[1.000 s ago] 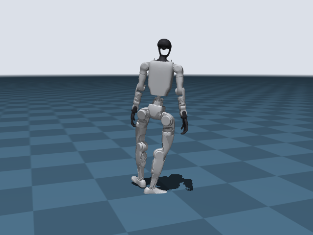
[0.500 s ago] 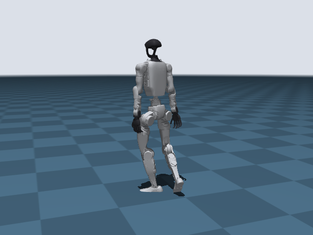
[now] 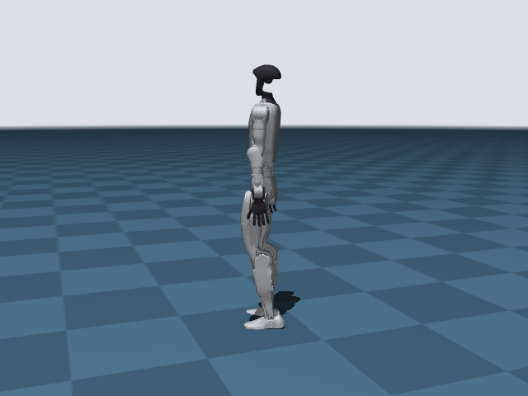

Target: In place motions

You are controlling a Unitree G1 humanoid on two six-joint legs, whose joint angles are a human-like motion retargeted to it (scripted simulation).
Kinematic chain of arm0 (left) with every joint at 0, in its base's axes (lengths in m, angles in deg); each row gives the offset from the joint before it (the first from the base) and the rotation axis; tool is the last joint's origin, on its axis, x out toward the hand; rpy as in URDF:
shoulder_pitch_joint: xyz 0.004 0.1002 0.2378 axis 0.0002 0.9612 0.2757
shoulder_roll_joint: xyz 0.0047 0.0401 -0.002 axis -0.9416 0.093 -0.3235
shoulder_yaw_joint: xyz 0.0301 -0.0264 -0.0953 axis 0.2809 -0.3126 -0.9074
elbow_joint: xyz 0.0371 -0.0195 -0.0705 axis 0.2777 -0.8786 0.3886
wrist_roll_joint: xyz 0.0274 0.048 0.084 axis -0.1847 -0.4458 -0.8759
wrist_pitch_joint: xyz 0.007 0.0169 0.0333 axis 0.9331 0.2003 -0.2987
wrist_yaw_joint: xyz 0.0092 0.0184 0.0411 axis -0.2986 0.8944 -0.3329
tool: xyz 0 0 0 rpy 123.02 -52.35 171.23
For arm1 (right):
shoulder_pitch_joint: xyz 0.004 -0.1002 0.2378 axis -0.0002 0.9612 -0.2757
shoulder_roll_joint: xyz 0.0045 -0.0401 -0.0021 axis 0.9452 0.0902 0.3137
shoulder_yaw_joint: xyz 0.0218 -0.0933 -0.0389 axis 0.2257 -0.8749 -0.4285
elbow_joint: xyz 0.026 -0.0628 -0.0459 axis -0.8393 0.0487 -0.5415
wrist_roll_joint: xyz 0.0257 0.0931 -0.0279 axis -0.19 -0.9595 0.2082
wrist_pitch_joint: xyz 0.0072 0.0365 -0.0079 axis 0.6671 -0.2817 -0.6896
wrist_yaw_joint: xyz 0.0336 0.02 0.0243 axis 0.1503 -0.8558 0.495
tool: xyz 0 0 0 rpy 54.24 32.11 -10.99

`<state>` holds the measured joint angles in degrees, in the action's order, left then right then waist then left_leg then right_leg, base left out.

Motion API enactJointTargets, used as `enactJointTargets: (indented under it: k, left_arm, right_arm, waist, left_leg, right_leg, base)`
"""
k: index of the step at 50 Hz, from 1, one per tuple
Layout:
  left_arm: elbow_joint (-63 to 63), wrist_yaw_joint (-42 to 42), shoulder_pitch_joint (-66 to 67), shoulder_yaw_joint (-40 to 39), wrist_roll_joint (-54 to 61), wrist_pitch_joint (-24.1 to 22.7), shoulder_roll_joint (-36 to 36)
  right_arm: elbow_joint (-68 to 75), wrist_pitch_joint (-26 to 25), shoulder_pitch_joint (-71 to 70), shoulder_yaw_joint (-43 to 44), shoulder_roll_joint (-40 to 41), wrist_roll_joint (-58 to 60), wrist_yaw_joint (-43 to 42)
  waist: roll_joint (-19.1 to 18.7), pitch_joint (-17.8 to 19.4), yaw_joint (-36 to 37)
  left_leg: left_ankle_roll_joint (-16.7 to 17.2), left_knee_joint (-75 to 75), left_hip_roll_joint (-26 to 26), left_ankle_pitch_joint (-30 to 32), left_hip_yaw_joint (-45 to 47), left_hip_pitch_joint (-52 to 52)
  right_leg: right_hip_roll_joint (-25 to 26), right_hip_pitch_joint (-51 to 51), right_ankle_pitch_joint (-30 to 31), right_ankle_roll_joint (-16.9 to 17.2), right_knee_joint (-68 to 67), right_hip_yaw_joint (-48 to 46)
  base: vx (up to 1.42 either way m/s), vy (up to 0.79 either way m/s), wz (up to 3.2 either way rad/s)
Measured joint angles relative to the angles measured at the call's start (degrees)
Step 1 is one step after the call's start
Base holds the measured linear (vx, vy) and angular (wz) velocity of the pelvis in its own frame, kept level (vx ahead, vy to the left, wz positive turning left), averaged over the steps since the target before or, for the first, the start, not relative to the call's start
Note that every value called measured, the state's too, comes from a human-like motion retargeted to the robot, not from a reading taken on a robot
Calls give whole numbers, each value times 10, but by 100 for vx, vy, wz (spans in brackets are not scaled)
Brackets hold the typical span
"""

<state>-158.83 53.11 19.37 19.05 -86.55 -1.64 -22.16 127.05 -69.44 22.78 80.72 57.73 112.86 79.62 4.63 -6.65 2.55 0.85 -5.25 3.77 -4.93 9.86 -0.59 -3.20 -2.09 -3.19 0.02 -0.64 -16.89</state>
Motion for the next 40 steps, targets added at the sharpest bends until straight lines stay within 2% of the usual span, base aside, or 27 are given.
enactJointTargets:
  k: [5, 8, 12, 20, 25, 28, 33, 35, 37, 38, 40]
  left_arm:
    - [-5, -3, 15, -19, 3, 38, 7]
    - [-5, -3, 20, -13, 18, 44, 5]
    - [-5, -10, 12, -9, 9, 38, 6]
    - [-2, -13, -31, 19, 9, 18, 1]
    - [4, -11, -59, 42, 7, 16, 6]
    - [14, -5, -68, 48, 7, 11, 15]
    - [18, 8, -73, 31, 20, 11, 25]
    - [14, 5, -72, 24, 27, 10, 25]
    - [8, -8, -70, 25, 35, 11, 19]
    - [4, -16, -71, 26, 36, 13, 14]
    - [-1, -30, -73, 27, 30, 18, 4]
  right_arm:
    - [-2, -1, -24, -14, -2, 3, 10]
    - [-17, 4, -28, -17, -1, 6, 17]
    - [-25, 7, -24, -19, 0, 7, 16]
    - [-11, -1, -19, -26, 5, 11, 21]
    - [-3, -3, -18, -21, -2, 40, 16]
    - [-1, -5, -16, -16, -9, 50, 10]
    - [-4, -6, -20, -15, -23, 49, -2]
    - [-9, -5, -28, -16, -28, 51, -4]
    - [-23, -3, -36, -20, -31, 51, 1]
    - [-33, 0, -41, -24, -32, 48, 5]
    - [-49, 4, -51, -35, -31, 40, 9]
  waist:
    - [-4, 2, 6]
    - [-4, 1, 0]
    - [-7, -8, -5]
    - [-6, 5, -14]
    - [1, 17, -13]
    - [3, 24, 1]
    - [-10, 48, 76]
    - [-7, 55, 80]
    - [-11, 69, 48]
    - [-17, 78, 27]
    - [-18, 95, 3]
  left_leg:
    - [5, 7, -6, 9, -10, 4]
    - [11, 12, -10, 14, -21, 7]
    - [15, 12, -16, 19, -28, 2]
    - [27, -17, -27, 20, -27, -6]
    - [43, -92, -23, 31, -39, -40]
    - [35, -129, -12, 38, -67, -58]
    - [46, -79, 34, 26, -227, -46]
    - [57, -73, 32, 12, -214, -41]
    - [23, -58, 28, 4, -156, -29]
    - [19, -44, 11, 4, -119, -19]
    - [10, -37, 15, 2, -93, -10]
  right_leg:
    - [11, 8, -12, -8, -3, -9]
    - [17, 17, -17, -12, 1, -25]
    - [21, 17, -22, -15, 0, -36]
    - [16, 15, -38, -15, -26, -36]
    - [-5, 0, -30, -9, -38, -19]
    - [-18, -18, -17, -2, -44, 21]
    - [15, -58, 19, 0, -59, 176]
    - [23, -73, 36, 4, -59, 230]
    - [29, -78, 58, 10, -58, 261]
    - [38, -81, 69, 10, -57, 271]
    - [52, -86, 88, 5, -56, 300]
  base:
    - [-2, -11, 27]
    - [-2, -9, 45]
    - [1, -8, 27]
    - [-5, -7, 10]
    - [-8, 2, -30]
    - [-7, 9, -118]
    - [-5, 16, -269]
    - [-5, 14, -228]
    - [-9, 10, -147]
    - [-19, 8, -137]
    - [-28, 6, -168]
